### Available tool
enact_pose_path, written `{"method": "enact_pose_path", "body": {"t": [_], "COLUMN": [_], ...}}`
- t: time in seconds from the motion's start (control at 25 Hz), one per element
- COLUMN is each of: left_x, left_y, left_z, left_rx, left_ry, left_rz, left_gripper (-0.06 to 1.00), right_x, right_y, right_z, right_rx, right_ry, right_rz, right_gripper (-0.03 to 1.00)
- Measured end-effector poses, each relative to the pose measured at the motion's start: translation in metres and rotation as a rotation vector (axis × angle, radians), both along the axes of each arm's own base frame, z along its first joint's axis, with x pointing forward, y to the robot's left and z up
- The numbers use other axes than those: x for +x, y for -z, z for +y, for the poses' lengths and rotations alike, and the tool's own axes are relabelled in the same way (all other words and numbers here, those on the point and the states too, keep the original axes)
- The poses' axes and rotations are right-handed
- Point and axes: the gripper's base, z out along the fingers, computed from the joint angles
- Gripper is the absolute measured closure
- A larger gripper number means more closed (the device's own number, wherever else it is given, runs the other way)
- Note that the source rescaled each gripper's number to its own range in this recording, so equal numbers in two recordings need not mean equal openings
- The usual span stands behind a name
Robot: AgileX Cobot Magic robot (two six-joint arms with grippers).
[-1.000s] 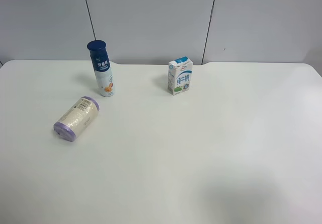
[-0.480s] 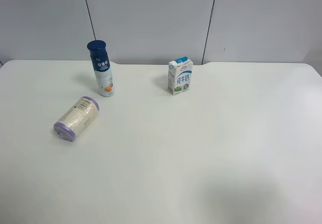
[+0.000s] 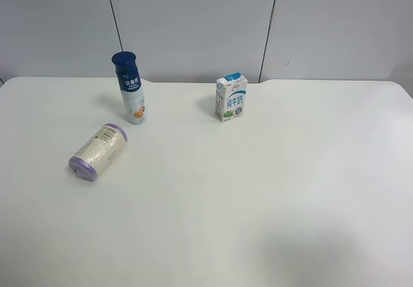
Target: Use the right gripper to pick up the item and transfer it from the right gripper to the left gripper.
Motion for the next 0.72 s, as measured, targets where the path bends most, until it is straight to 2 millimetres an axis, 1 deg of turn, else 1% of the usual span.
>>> {"method": "enact_pose_path", "body": {"t": [0.72], "left_x": [-0.0006], "left_y": [0.0], "left_z": [-0.0006], "left_rx": [0.004], "left_ry": [-0.002], "left_rz": [-0.006], "left_gripper": [-0.04], "right_x": [0.0], "right_y": [0.0], "right_z": [0.0], "right_rx": [0.0], "right_ry": [0.0], "right_rz": [0.0], "right_gripper": [-0.03]}}
